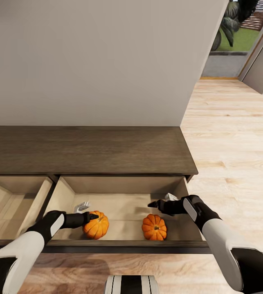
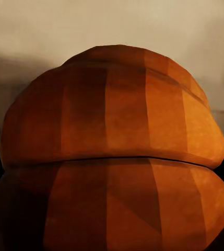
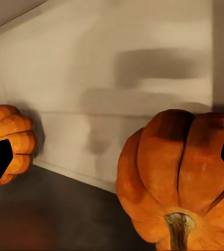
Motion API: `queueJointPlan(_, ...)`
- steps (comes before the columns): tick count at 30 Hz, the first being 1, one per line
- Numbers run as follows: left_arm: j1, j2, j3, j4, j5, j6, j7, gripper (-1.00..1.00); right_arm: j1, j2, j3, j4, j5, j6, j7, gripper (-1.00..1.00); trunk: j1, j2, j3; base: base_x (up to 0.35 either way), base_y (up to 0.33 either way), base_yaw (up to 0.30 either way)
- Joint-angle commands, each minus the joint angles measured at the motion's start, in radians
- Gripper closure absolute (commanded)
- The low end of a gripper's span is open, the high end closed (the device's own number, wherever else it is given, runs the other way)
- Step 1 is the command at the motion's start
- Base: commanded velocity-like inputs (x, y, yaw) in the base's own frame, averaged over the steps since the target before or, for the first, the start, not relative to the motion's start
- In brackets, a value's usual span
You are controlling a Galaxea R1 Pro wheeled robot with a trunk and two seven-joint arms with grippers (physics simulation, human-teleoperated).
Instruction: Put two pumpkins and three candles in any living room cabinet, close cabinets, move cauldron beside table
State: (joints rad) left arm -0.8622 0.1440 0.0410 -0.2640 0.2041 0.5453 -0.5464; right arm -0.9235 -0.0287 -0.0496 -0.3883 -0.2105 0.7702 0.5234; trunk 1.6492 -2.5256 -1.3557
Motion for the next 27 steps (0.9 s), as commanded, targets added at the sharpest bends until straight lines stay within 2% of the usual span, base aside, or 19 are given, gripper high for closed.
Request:
queueJointPlan(1, 0.014, -0.003, 0.002, 0.002, -0.002, -0.009, 0.000, 1.00, 0.000, 0.001, 0.000, 0.000, 0.000, 0.000, 0.011, -1.00, 0.000, 0.000, 0.000, 0.000, 0.000, 0.000)
queueJointPlan(8, 0.014, -0.018, 0.002, 0.027, -0.002, -0.091, 0.000, 1.00, 0.002, 0.004, 0.001, 0.000, 0.000, 0.000, 0.024, -1.00, 0.000, 0.000, 0.000, 0.000, 0.000, 0.000)
queueJointPlan(15, 0.014, -0.030, 0.001, 0.043, -0.003, -0.102, 0.000, 1.00, 0.003, 0.006, 0.001, 0.000, 0.000, 0.000, 0.026, -1.00, 0.000, 0.000, 0.000, 0.000, 0.000, 0.000)
queueJointPlan(16, 0.014, -0.030, 0.000, 0.043, -0.003, -0.102, 0.000, -1.00, 0.003, 0.006, 0.001, 0.000, 0.000, 0.000, 0.026, -1.00, 0.000, 0.000, 0.000, 0.000, 0.000, 0.000)
queueJointPlan(27, 0.015, -0.032, 0.000, 0.046, -0.003, -0.102, 0.002, -1.00, 0.005, 0.006, 0.001, 0.001, 0.000, 0.000, 0.026, -1.00, 0.000, 0.000, 0.000, 0.000, 0.000, 0.000)
